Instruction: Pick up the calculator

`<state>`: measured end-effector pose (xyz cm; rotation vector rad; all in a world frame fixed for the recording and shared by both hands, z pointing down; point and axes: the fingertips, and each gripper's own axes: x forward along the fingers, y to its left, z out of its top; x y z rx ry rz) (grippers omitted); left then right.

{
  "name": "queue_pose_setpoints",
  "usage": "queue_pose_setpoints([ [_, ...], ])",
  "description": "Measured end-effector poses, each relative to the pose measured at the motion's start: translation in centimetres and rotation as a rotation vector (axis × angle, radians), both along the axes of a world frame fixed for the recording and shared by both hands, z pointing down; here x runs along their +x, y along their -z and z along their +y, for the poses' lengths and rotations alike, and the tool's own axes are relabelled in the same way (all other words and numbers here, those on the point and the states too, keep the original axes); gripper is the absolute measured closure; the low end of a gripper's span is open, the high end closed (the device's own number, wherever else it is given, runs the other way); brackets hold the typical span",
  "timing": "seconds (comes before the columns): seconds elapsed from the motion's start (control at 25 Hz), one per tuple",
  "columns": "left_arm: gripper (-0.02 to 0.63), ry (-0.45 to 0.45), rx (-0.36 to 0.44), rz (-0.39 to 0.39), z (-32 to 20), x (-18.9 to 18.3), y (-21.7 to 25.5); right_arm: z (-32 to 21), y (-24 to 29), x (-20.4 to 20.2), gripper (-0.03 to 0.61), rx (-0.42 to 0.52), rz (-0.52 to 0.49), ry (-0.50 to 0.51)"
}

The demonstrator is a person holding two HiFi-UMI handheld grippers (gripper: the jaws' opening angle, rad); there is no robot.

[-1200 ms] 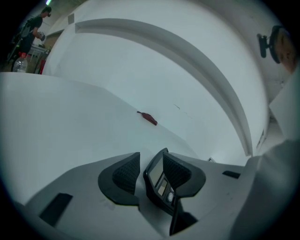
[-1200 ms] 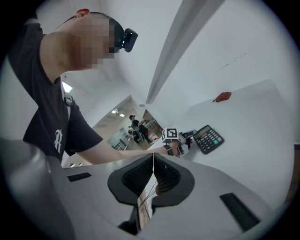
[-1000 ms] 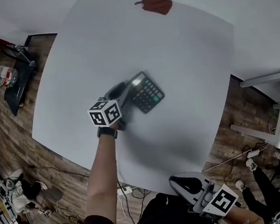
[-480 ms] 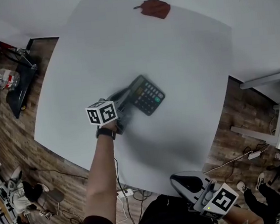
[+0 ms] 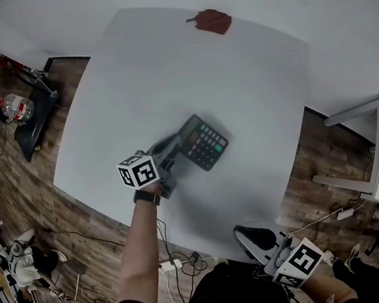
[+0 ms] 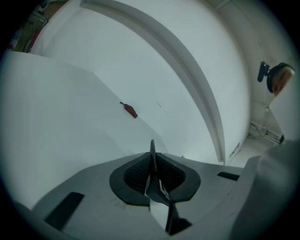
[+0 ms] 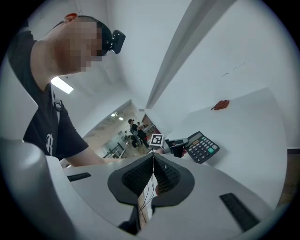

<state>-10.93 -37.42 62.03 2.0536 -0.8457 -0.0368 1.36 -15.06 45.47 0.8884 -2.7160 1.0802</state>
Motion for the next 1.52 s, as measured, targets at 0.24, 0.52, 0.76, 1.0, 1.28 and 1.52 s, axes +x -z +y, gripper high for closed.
queue_pose_setpoints([
  [0.24,0.574,-0.019,0.033,0.013,6.9,0.9,4.4,2.2,2.3,-0.8,0.565,0.089,0.018,0.028],
  [0.52,0.574,0.039,0.068,0.032,18.4,0.7,11.3,6.2,5.9,-0.7,0.565,0.199,0.072,0.020],
  [0.76,0.574,0.098,0.111,0.066,27.3,0.6,17.0,11.4,9.4,-1.3,0.565,0.272,0.066,0.035],
  [1.0,0.574,0.116,0.161,0.071,34.9,0.9,21.2,17.7,12.4,-2.0,0.565,0.343,0.066,0.066],
  [1.28,0.574,0.106,0.186,0.086,40.9,0.8,23.5,22.6,15.0,-3.0,0.565,0.419,0.076,0.072],
  [1.52,0.574,0.093,0.223,0.091,43.5,0.7,25.2,24.8,16.2,-2.9,0.565,0.462,0.091,0.065],
])
